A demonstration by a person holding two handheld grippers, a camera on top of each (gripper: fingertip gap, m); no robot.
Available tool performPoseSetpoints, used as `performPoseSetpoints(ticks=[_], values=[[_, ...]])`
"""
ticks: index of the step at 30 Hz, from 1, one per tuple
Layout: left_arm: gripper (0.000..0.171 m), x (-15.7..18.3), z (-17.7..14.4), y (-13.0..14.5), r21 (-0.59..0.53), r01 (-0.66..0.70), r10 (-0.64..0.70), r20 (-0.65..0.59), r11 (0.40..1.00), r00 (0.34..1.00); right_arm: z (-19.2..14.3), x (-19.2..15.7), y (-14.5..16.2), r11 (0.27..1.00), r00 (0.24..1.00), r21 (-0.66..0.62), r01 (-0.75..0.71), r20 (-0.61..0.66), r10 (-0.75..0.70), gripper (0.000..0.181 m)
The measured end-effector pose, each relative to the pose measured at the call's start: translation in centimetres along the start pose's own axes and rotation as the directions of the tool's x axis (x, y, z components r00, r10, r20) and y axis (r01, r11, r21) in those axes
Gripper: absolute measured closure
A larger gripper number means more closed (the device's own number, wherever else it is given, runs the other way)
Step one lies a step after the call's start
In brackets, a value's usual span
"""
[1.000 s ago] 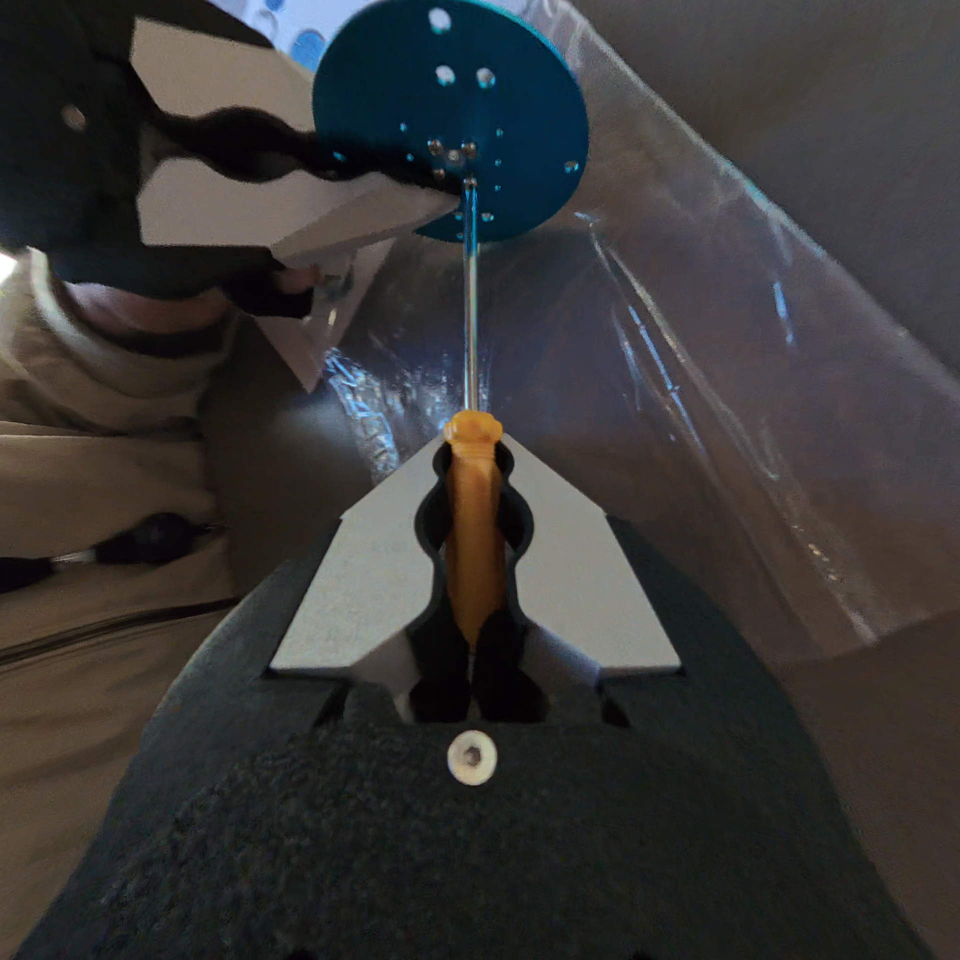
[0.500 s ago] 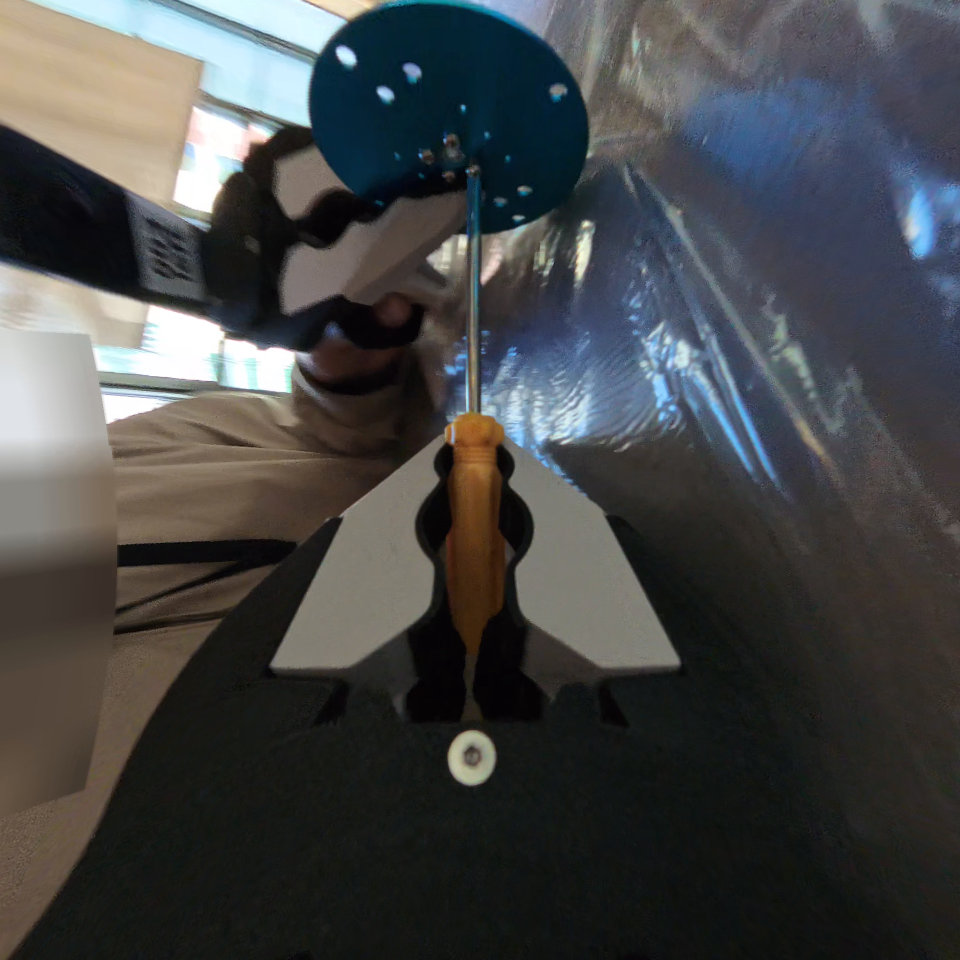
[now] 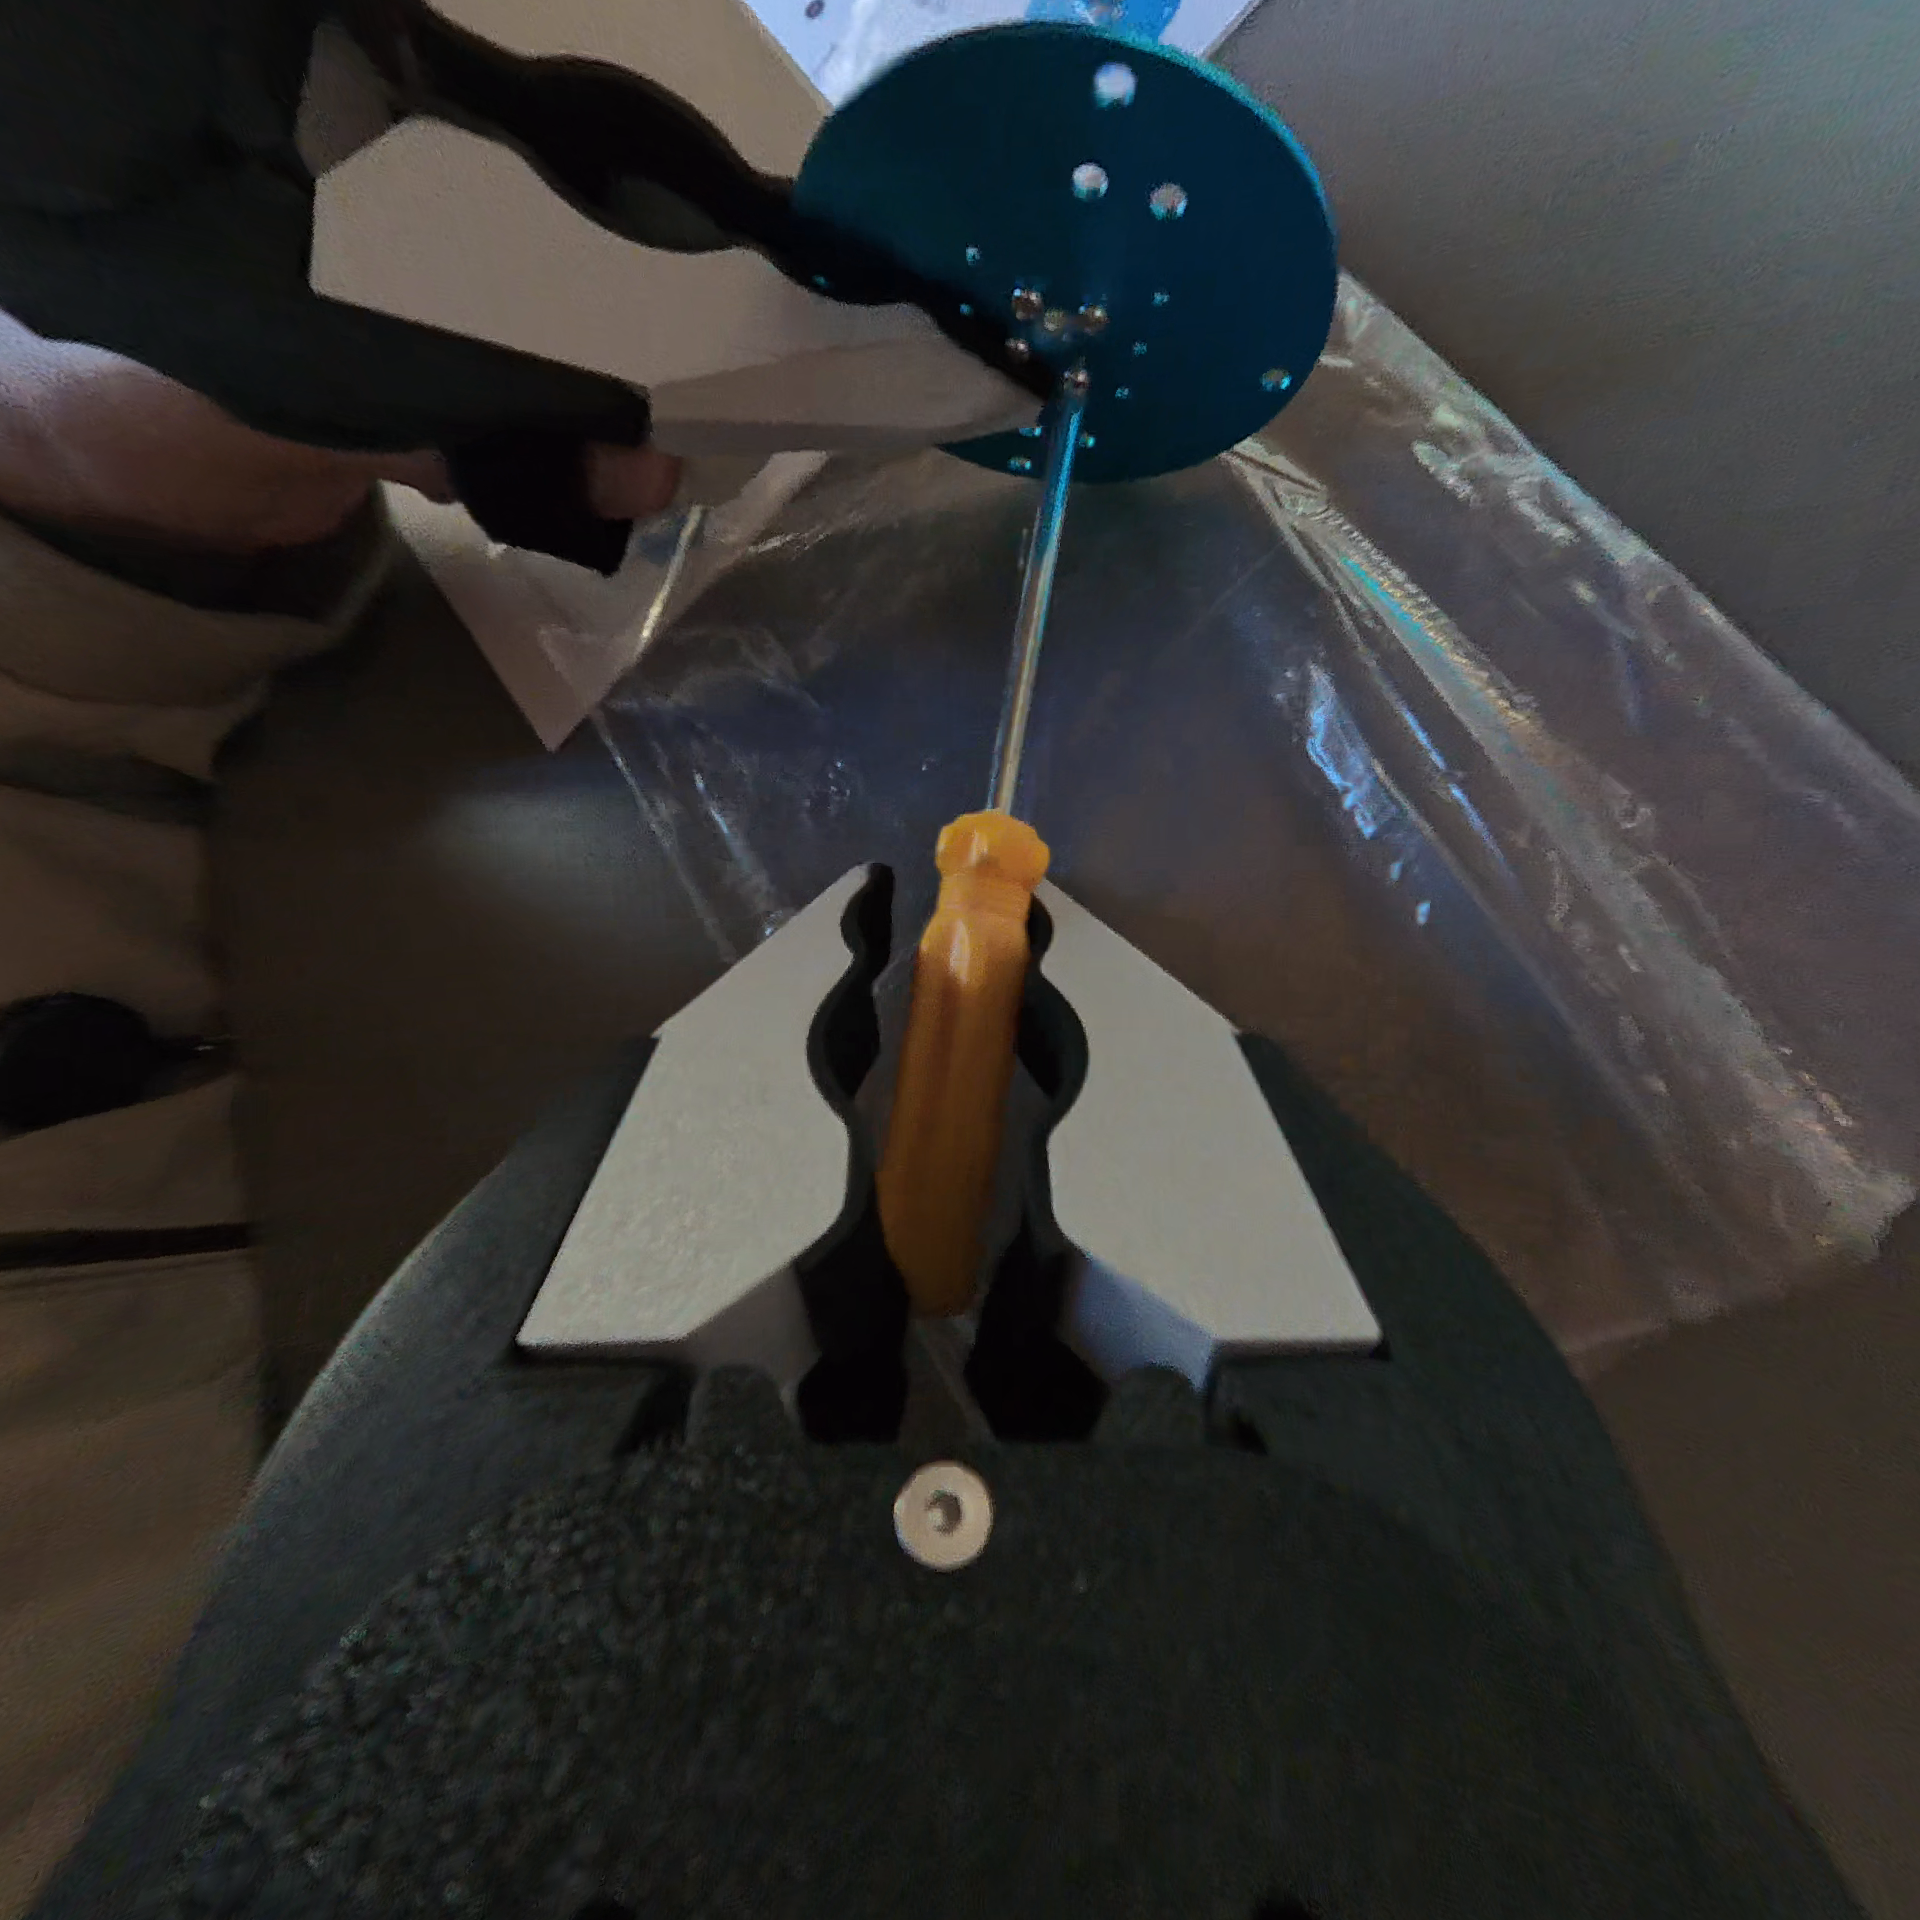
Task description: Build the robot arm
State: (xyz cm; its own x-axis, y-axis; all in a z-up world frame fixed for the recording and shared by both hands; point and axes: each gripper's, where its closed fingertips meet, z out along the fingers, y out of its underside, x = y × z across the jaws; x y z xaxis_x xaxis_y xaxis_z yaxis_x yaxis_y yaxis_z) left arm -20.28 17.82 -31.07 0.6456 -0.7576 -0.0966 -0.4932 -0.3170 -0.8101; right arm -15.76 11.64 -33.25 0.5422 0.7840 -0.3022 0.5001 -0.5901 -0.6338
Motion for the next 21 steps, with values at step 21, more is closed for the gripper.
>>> performPoseSetpoints(ticks=[21], values=[[0.169, -0.1, 0.0, 0.3, 0.005, 0.061, -0.061, -0.049, 0.998, 0.997, -1.1, 0.6, 1.5, 0.990, 0.931, 0.087, 0.111, -0.357, -0.073, 0.152]])
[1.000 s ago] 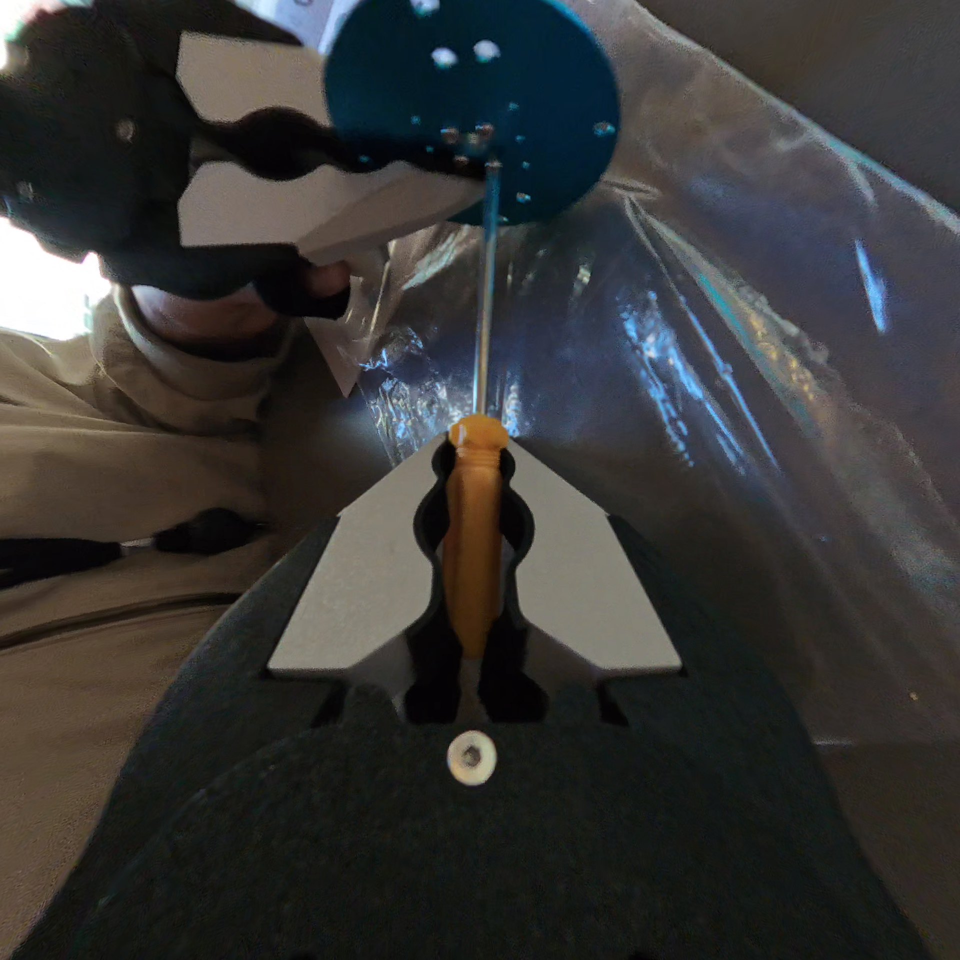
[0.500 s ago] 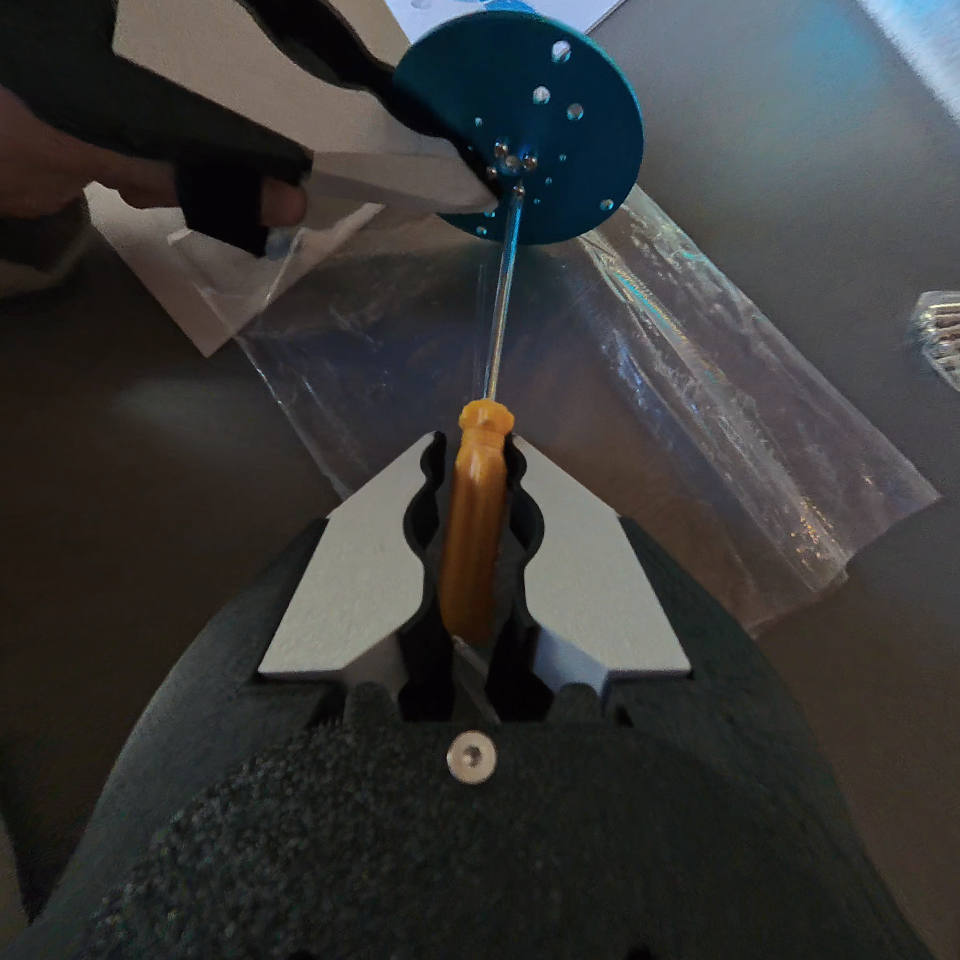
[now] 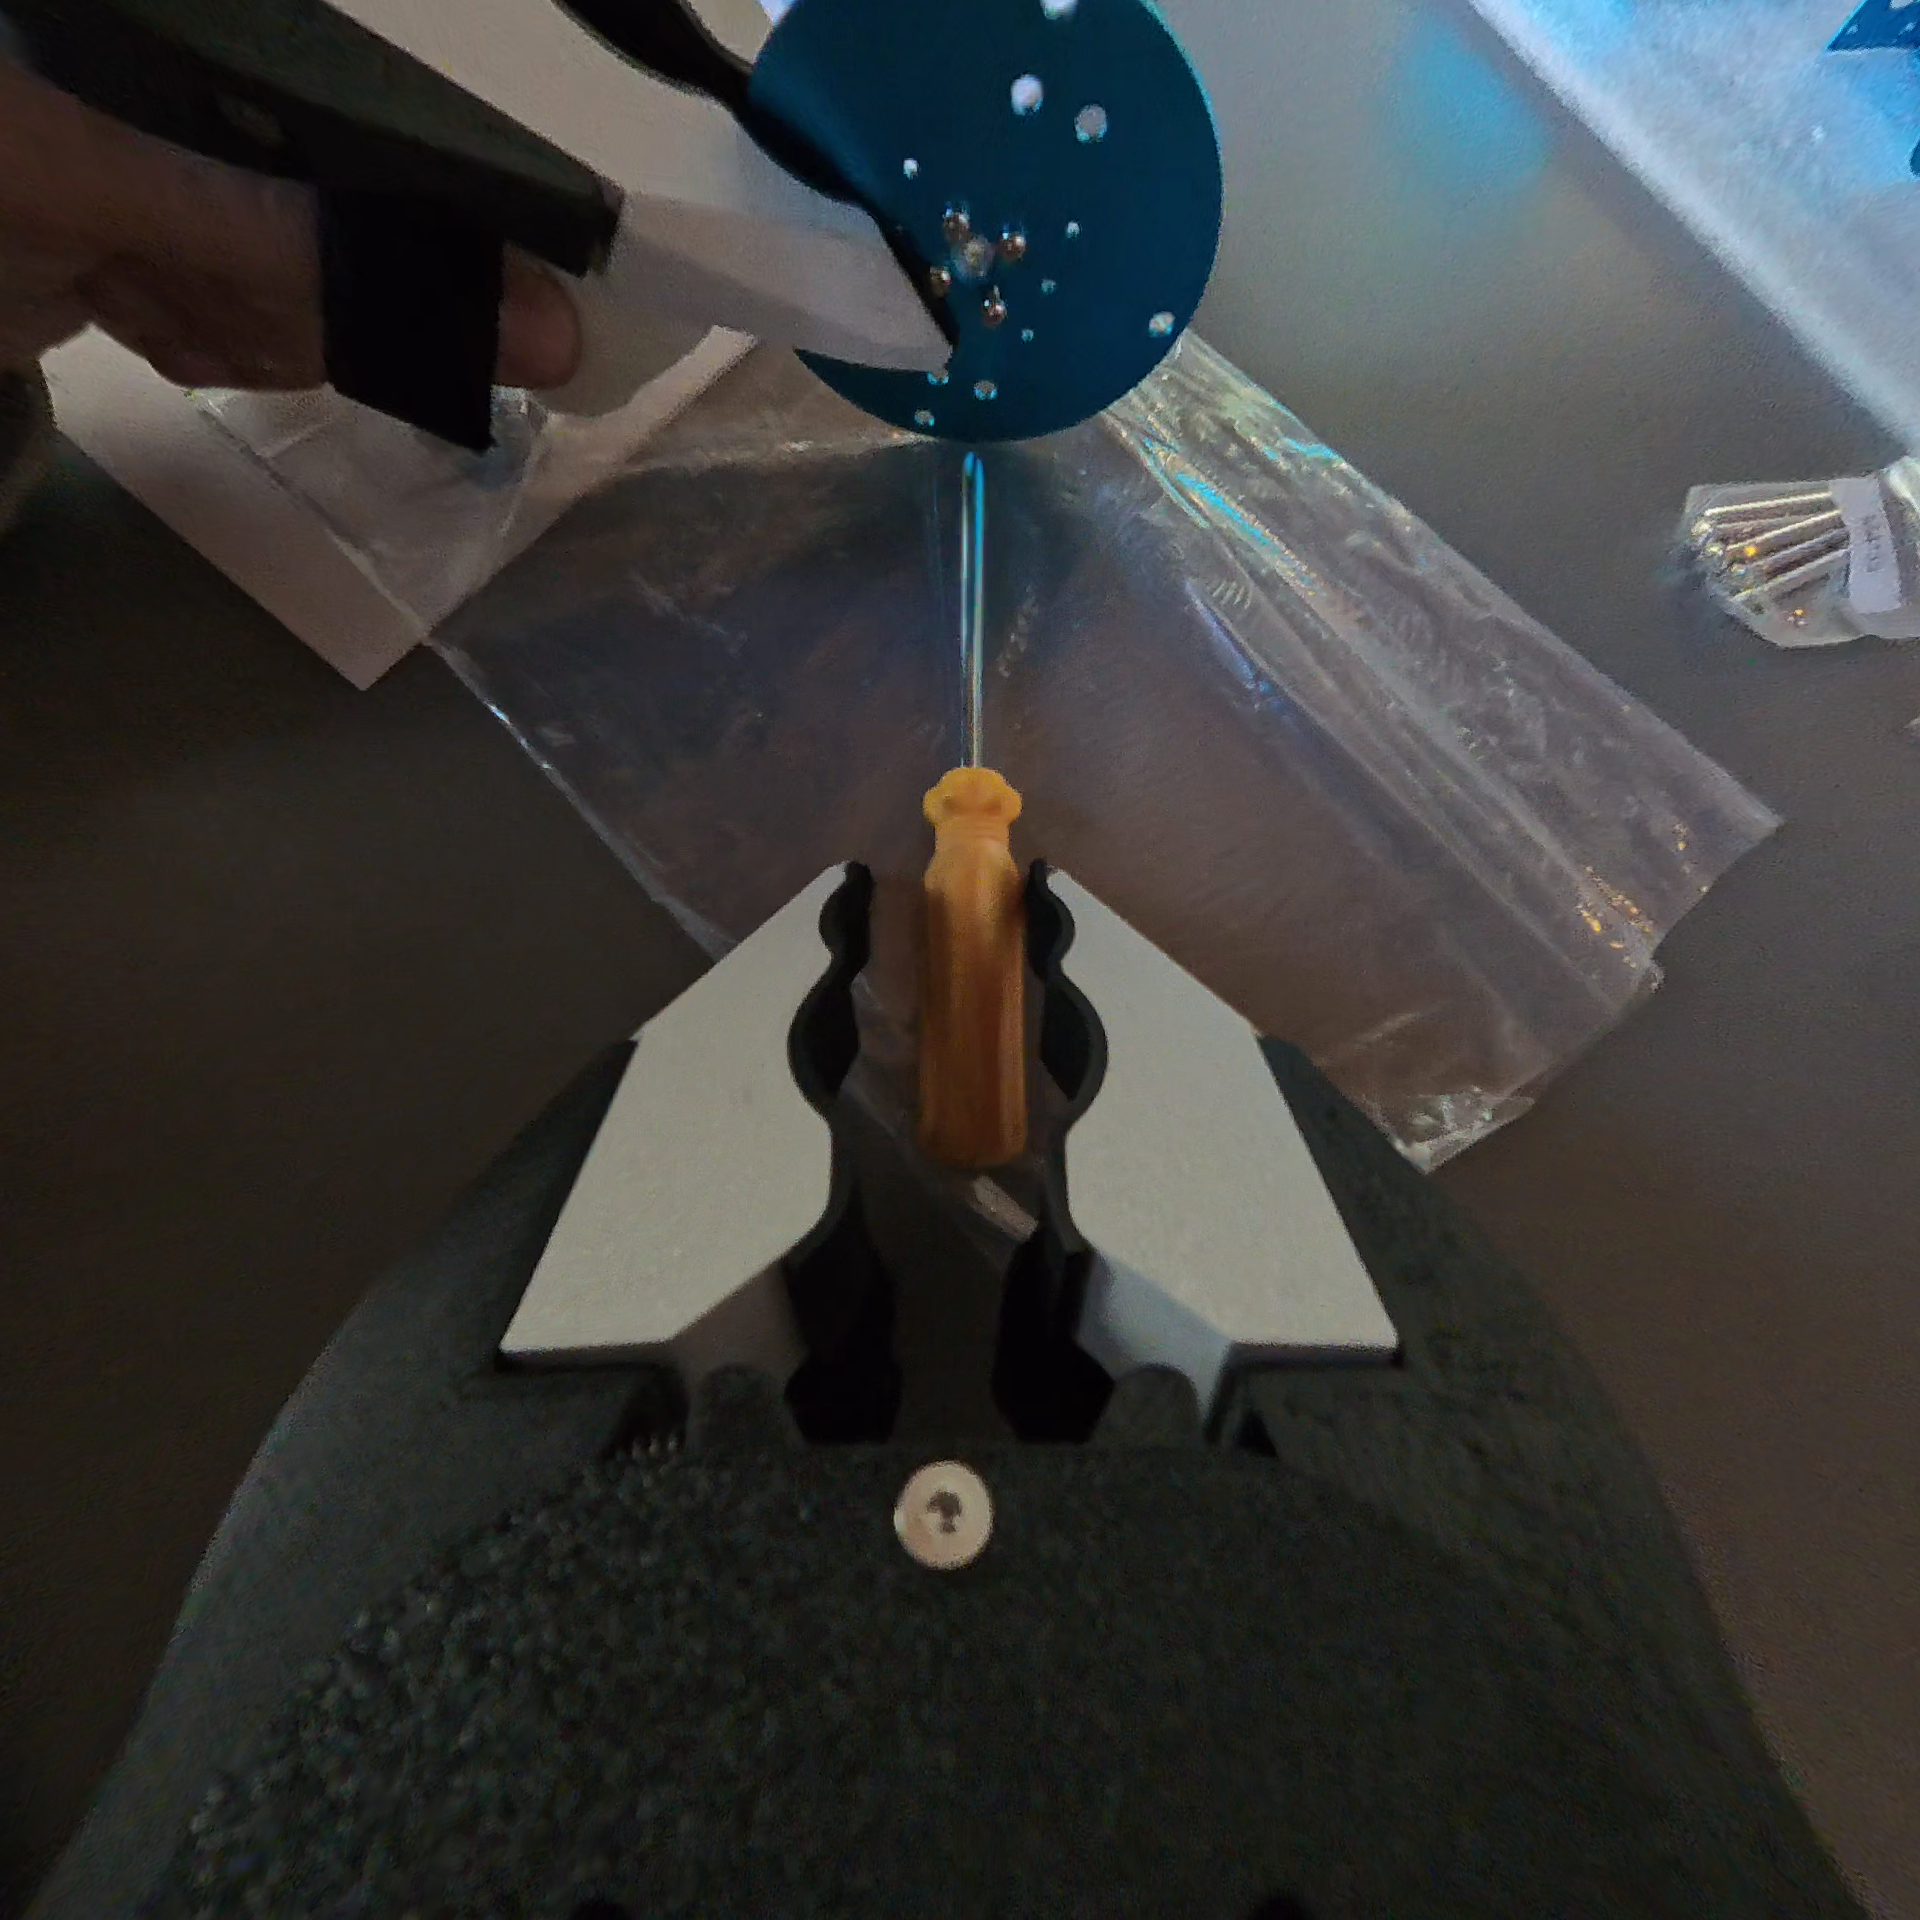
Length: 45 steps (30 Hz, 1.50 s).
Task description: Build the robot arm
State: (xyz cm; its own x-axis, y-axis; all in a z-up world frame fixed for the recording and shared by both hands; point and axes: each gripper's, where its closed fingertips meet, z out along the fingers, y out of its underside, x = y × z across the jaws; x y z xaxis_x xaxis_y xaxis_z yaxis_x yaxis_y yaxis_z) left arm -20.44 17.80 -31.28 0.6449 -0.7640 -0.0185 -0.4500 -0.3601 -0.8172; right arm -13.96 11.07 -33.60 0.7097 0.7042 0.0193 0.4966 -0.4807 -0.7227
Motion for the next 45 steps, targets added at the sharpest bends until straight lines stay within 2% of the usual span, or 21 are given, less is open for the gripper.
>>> performPoseSetpoints(ticks=[4, 6, 10, 13, 23, 39, 45], values=[[0.169, -0.1, 0.0, 0.0, 0.014, 0.038, -0.037, -0.022, 0.999, 0.999, 0.1, 0.2, -0.1, 0.999, 1.000, 0.021, 0.029, -0.013, -0.029, 0.163], [0.169, -0.1, 0.0, 0.0, 0.022, 0.056, -0.055, -0.034, 0.998, 0.998, -0.1, 0.1, 0.1, 1.000, 1.000, -0.003, -0.021, 0.010, 0.021, 0.164], [0.169, -0.2, 0.0, 0.0, 0.022, 0.070, -0.069, -0.041, 0.997, 0.997, -1.6, 0.4, -1.3, 0.992, 0.997, 0.103, -0.077, 0.006, 0.076, 0.164], [0.169, -0.2, 0.0, 0.0, 0.021, 0.069, -0.068, -0.040, 0.997, 0.997, -1.6, 0.0, -1.4, 0.985, 0.994, 0.135, -0.110, 0.011, 0.109, 0.163], [0.169, -0.1, 0.0, 0.1, 0.019, 0.039, -0.038, -0.026, 0.999, 0.999, -0.7, -0.5, -1.8, 0.991, 0.999, 0.125, -0.049, -0.015, 0.051, 0.164], [0.169, -0.1, 0.0, 0.1, 0.016, 0.047, -0.046, -0.030, 0.999, 0.998, -1.4, 0.1, -1.8, 0.985, 0.996, 0.153, -0.086, -0.013, 0.089, 0.164], [0.169, -0.1, 0.1, 0.1, 0.015, 0.043, -0.043, -0.028, 0.999, 0.999, -1.0, -0.3, -1.7, 0.989, 0.997, 0.128, -0.071, -0.009, 0.072, 0.163]])
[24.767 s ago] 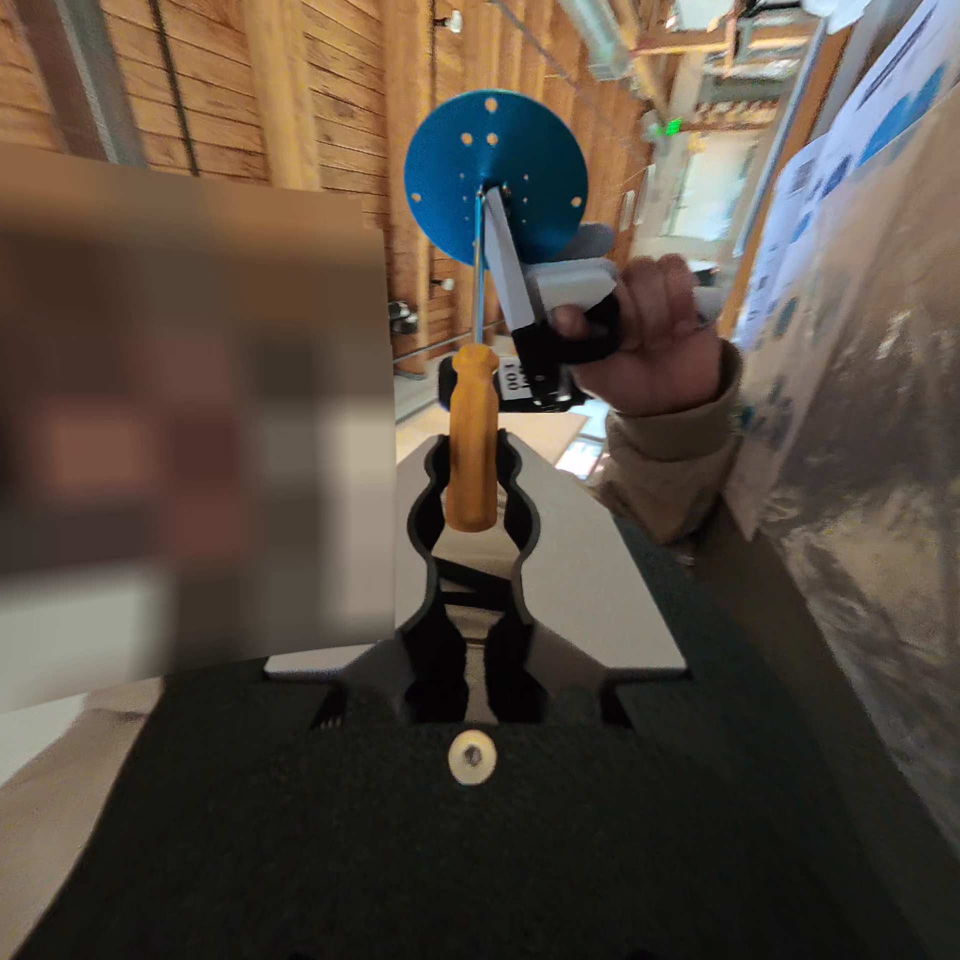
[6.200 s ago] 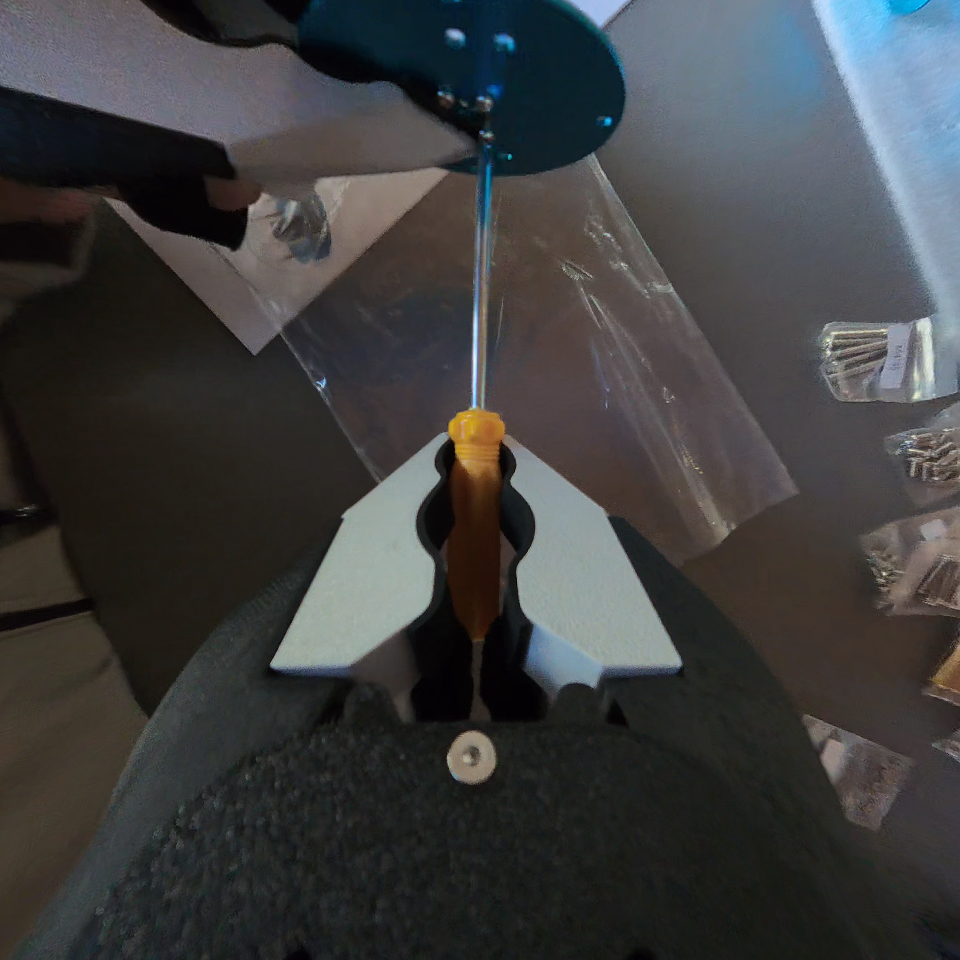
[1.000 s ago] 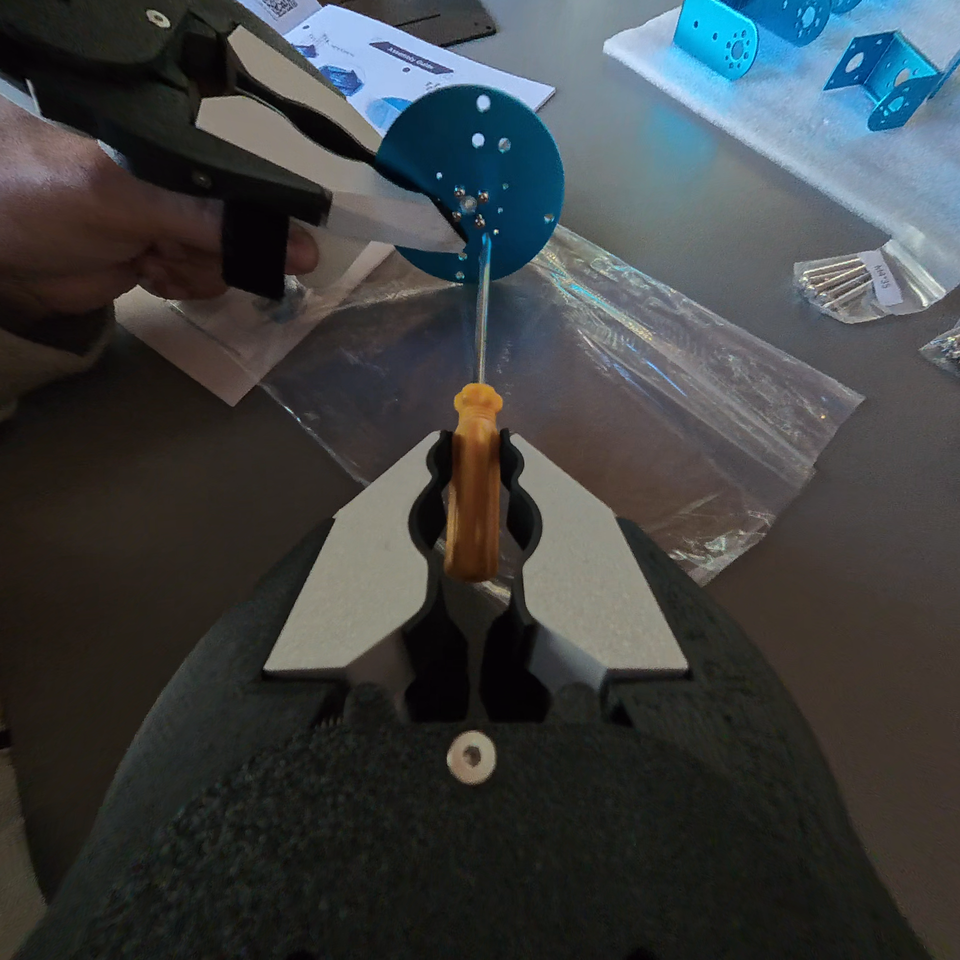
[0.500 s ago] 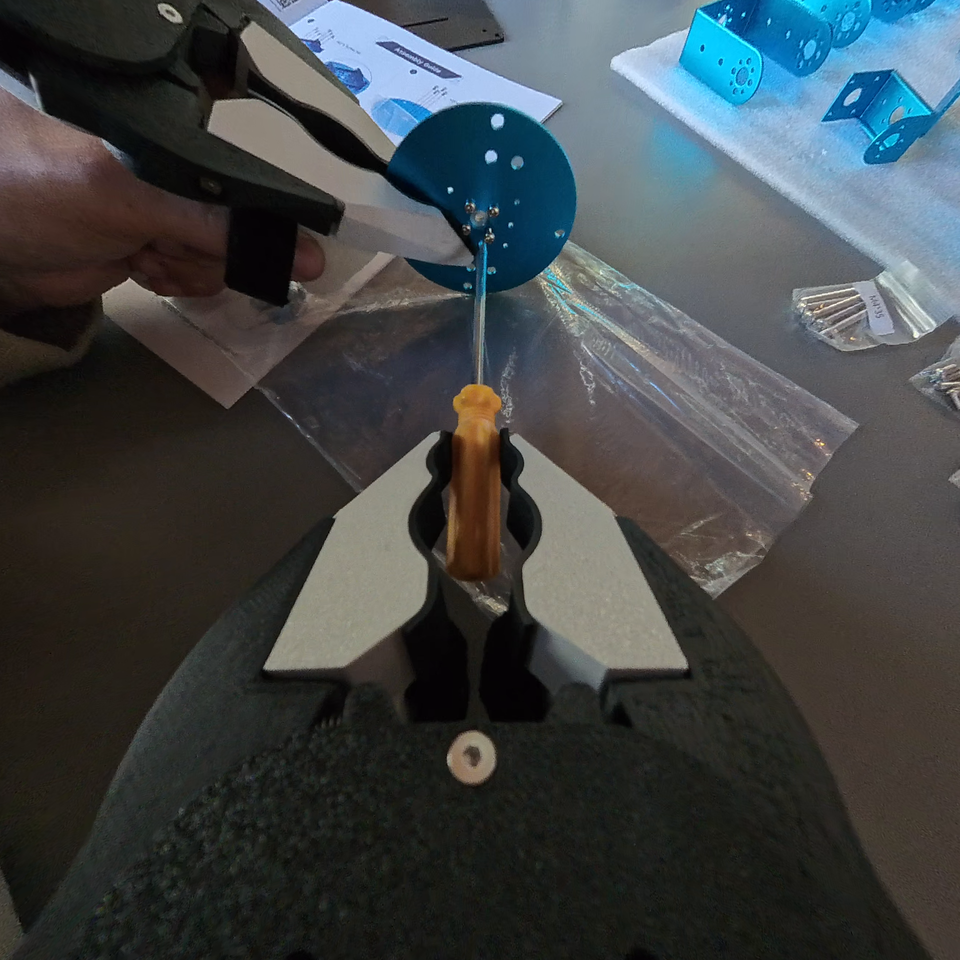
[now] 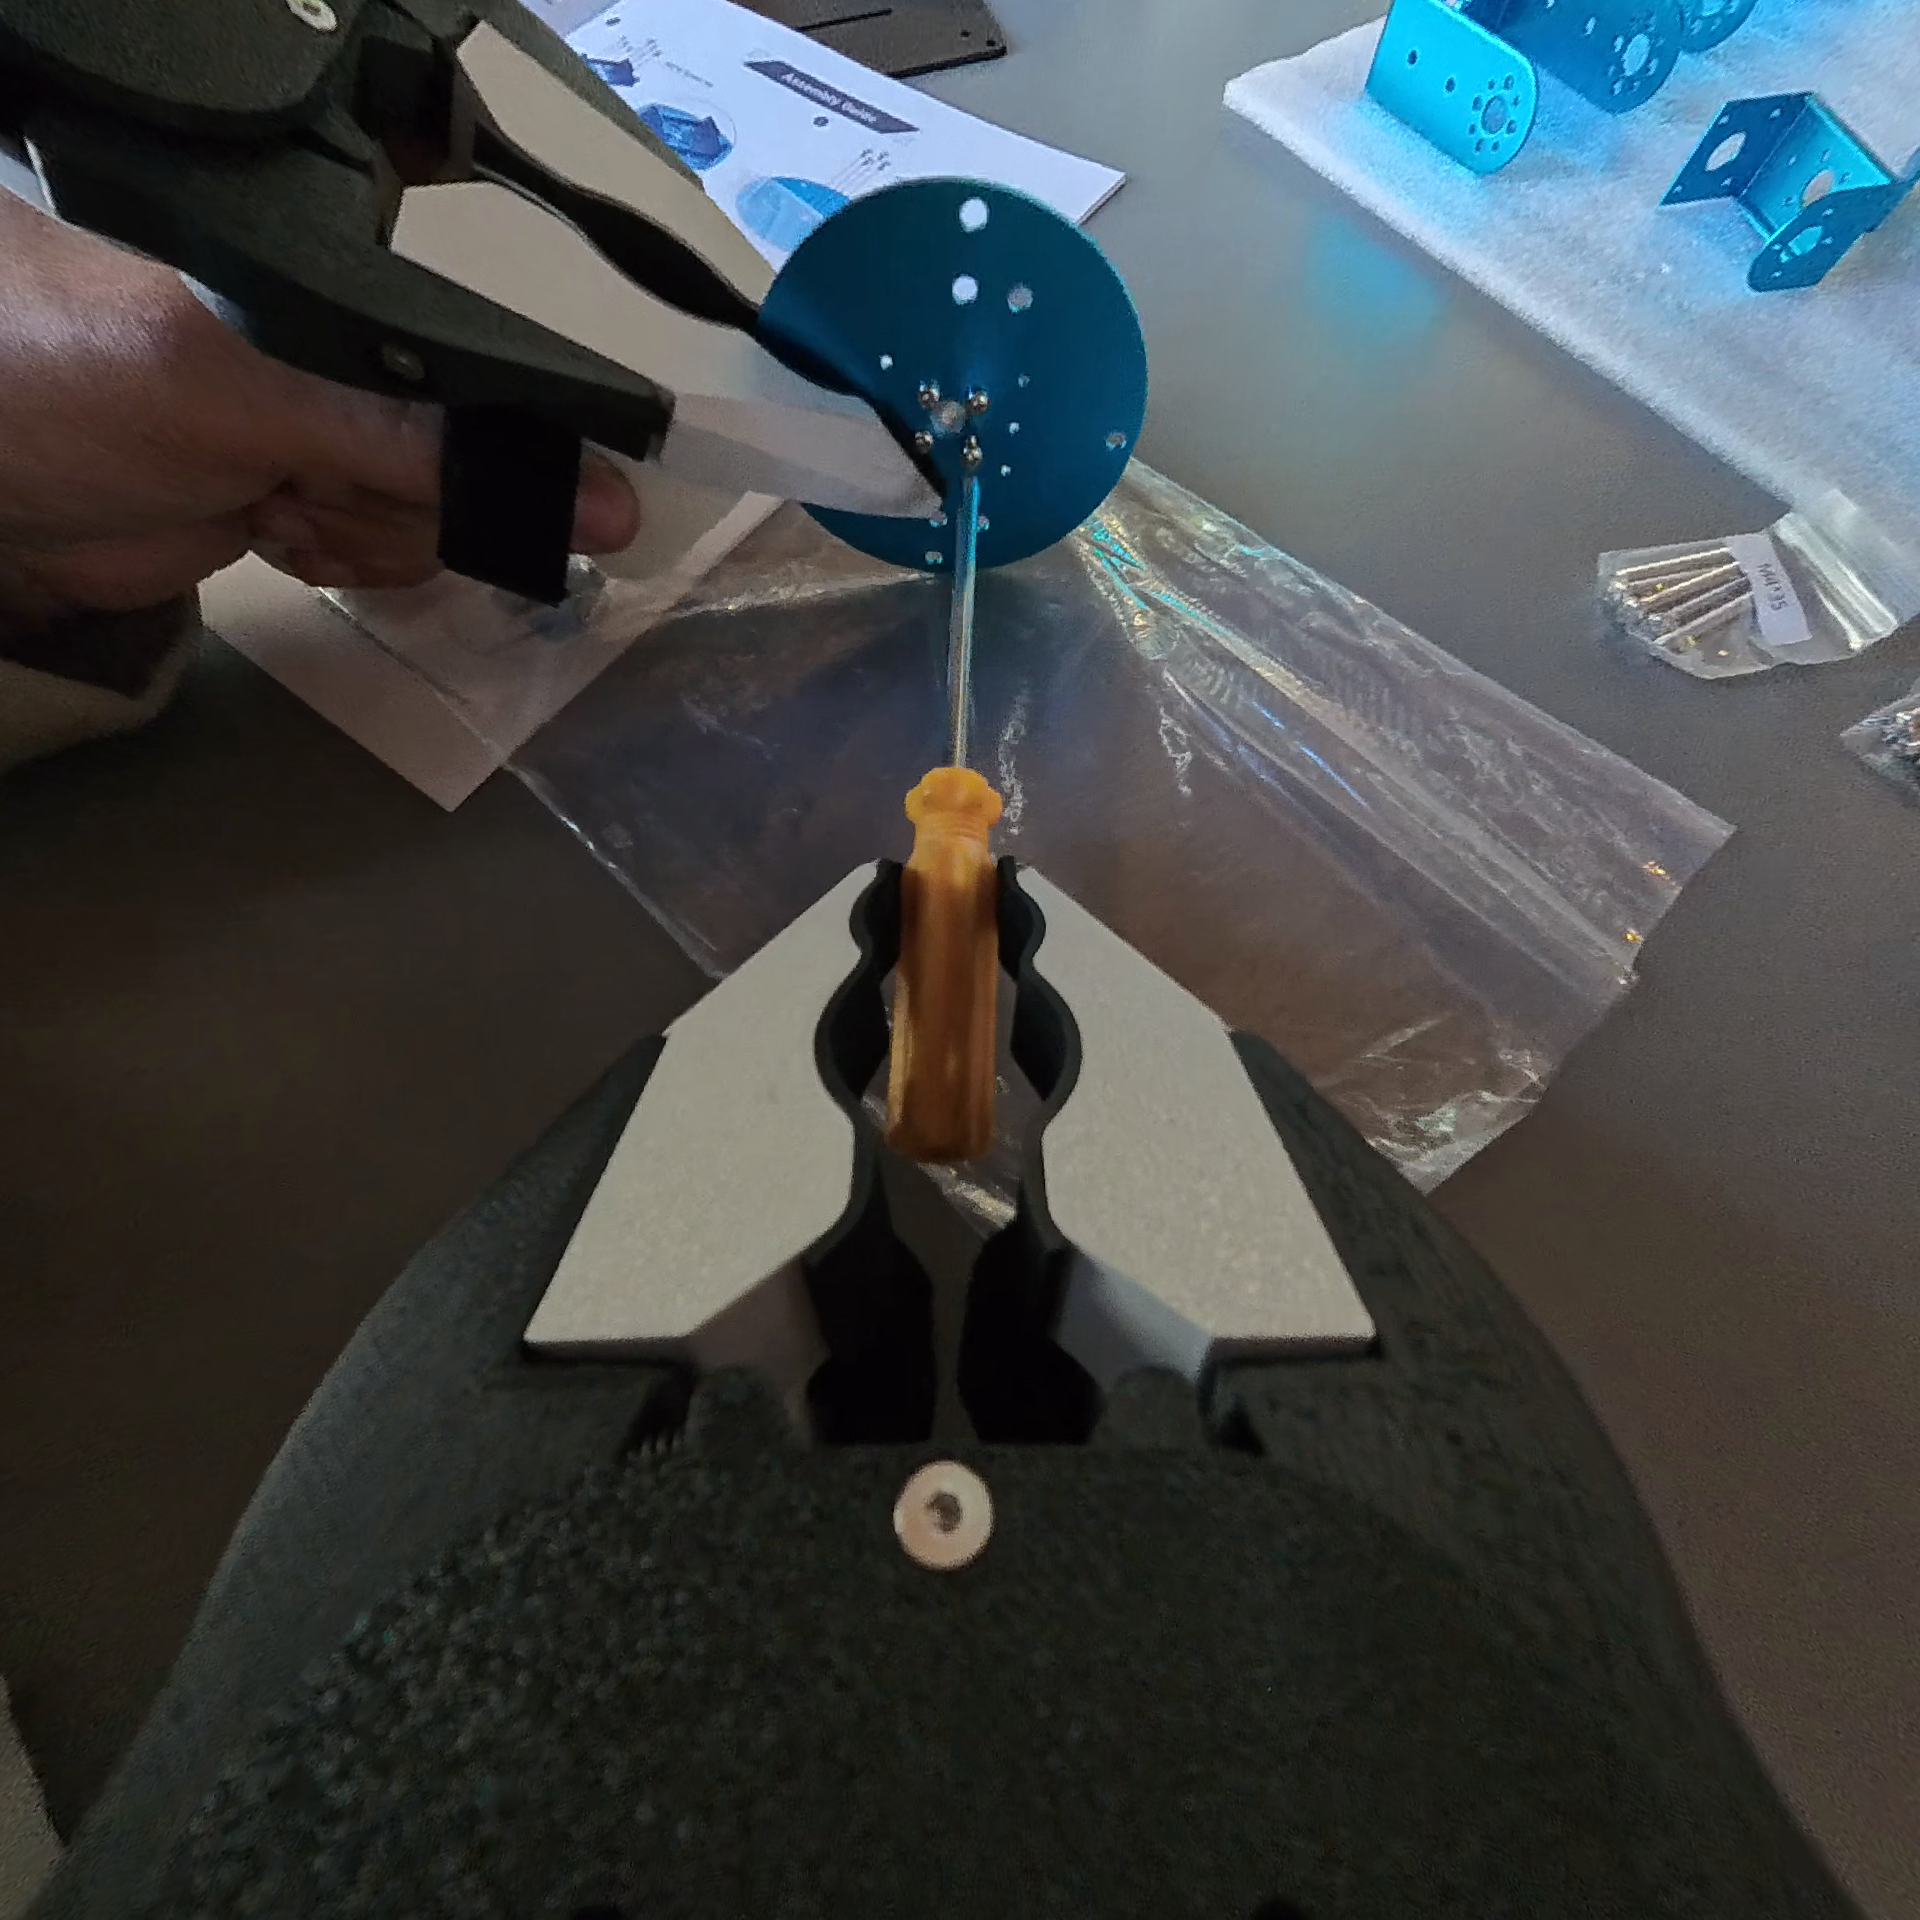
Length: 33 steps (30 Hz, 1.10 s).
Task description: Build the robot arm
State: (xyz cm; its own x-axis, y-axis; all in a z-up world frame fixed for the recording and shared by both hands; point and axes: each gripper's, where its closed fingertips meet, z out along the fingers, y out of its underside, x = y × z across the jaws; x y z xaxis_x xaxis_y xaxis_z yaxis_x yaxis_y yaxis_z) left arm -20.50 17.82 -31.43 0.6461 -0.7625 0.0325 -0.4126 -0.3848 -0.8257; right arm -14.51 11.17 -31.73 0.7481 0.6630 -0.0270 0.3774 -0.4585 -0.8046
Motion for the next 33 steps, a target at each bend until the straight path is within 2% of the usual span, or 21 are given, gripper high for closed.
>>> performPoseSetpoints(ticks=[14, 17, 19, 21, 24, 29, 32, 33], values=[[0.169, 0.1, 0.1, 0.0, -0.003, -0.011, 0.011, 0.001, 1.000, 1.000, -0.1, 0.1, -0.1, 1.000, 1.000, 0.000, 0.009, -0.007, -0.009, 0.163], [0.169, 0.2, -0.1, 0.1, -0.006, -0.084, 0.084, 0.013, 0.996, 0.996, -0.3, 0.5, -0.1, 0.995, 0.994, -0.028, 0.093, -0.057, -0.094, 0.164], [0.169, 0.2, -0.2, 0.2, -0.028, -0.133, 0.134, 0.028, 0.991, 0.991, -0.4, 1.0, -0.1, 0.965, 0.955, -0.085, 0.250, -0.145, -0.260, 0.164], [0.169, 0.0, -0.3, 0.2, -0.064, -0.183, 0.187, 0.075, 0.981, 0.979, -0.5, 1.1, -0.4, 0.911, 0.884, -0.139, 0.389, -0.221, -0.412, 0.164], [0.170, -0.2, -0.2, 0.1, -0.104, -0.213, 0.225, 0.123, 0.972, 0.966, -0.3, 1.3, -0.5, 0.838, 0.786, -0.209, 0.504, -0.291, -0.546, 0.164], [0.170, 0.7, -0.5, -0.6, -0.048, -0.063, 0.063, 0.001, 0.997, 0.998, -0.7, 2.4, -0.5, 0.801, 0.724, -0.242, 0.548, -0.342, -0.598, 0.164], [0.170, 0.9, -0.7, -0.8, -0.059, -0.093, 0.093, -0.001, 0.994, 0.996, -0.8, 2.8, -0.4, 0.767, 0.679, -0.270, 0.582, -0.358, -0.641, 0.164], [0.170, 0.8, -0.7, -0.9, -0.060, -0.115, 0.116, 0.013, 0.992, 0.993, -0.8, 2.5, -0.3, 0.785, 0.704, -0.253, 0.566, -0.348, -0.619, 0.164]])
